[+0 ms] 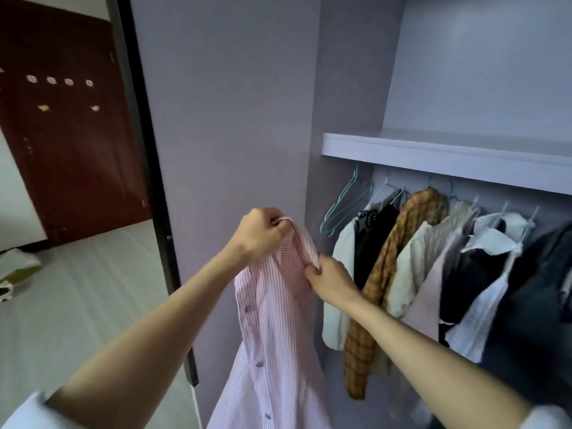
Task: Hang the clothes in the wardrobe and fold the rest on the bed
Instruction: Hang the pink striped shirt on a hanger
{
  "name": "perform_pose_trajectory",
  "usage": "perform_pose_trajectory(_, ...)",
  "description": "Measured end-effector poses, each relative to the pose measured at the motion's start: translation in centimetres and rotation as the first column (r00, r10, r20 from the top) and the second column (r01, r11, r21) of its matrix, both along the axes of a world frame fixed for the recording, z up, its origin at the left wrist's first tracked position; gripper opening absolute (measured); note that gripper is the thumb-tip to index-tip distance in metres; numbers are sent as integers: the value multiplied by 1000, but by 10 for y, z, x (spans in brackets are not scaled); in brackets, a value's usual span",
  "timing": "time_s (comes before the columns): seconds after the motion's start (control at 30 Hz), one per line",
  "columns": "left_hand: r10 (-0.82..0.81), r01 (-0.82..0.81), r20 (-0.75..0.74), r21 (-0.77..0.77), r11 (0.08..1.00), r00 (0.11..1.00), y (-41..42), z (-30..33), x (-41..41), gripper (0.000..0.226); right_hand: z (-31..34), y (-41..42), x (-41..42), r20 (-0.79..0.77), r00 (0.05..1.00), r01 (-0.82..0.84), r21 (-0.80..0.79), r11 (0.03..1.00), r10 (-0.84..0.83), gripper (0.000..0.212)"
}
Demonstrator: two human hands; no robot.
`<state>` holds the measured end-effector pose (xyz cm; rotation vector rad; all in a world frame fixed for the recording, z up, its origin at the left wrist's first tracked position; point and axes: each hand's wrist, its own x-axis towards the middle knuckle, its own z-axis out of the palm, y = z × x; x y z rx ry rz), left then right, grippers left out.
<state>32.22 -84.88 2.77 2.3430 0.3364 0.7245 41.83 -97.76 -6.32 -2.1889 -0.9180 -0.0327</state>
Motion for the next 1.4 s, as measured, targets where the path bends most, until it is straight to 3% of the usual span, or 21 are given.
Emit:
perform_pose_trajectory(0.07, 65, -65, -2, 66, 996, 998, 9, -4, 11, 12, 2, -6, 15, -8, 1000, -19, 8, 1000, 19, 19)
perform_pose_trajectory(0.2, 204, -206, 41, 315, 926, 978, 25, -16, 41, 18, 0, -11, 62, -73, 995, -52, 205, 977, 68, 30)
perform_pose_trajectory(0.3, 241, -260, 103, 485, 835, 965, 28, -30, 73, 20, -11, 2, 95, -224, 945, -236, 44, 971, 240, 29)
perform_pose_trajectory(0.37, 283, -264, 50, 540, 799, 958, 32, -42, 92, 24, -24, 10, 116, -282, 921, -289, -37, 957, 268, 25)
perform_pose_trajectory(0.47, 340, -286, 3, 547, 787, 940, 42, -58, 123, 27, -44, 17, 157, -313, 913, -270, 20, 963, 262, 15)
perform_pose_trajectory(0.63, 336, -303, 81, 663, 684, 938, 55, -60, 161, 33, -43, 43, 209, -312, 946, -37, 159, 987, 86, 36)
perform_pose_trajectory(0.77, 234, -271, 167, 796, 541, 958, 59, -51, 180, 20, -34, 80, 255, -332, 942, 107, 191, 976, -38, 43)
perform_pose_trajectory(0.83, 213, -287, 206, 824, 488, 955, 64, -52, 186, 22, -34, 98, 270, -452, 889, 206, 247, 947, -76, 42)
perform_pose_trajectory(0.97, 206, -283, 212, 853, 437, 955, 74, -59, 191, 25, -40, 121, 290, -712, 695, 419, 282, 863, -105, 38)
perform_pose_trajectory(1.1, 174, -285, 231, 858, 428, 957, 76, -59, 191, 25, -46, 130, 299, -723, 678, 468, 281, 838, -136, 34)
perform_pose_trajectory(1.23, 155, -281, 236, 862, 423, 959, 76, -59, 192, 25, -41, 132, 300, -666, 719, 523, 327, 787, -201, 30)
perform_pose_trajectory(1.4, 151, -265, 220, 855, 445, 964, 76, -57, 192, 25, -25, 123, 293, -622, 767, 501, 432, 750, -154, 17)
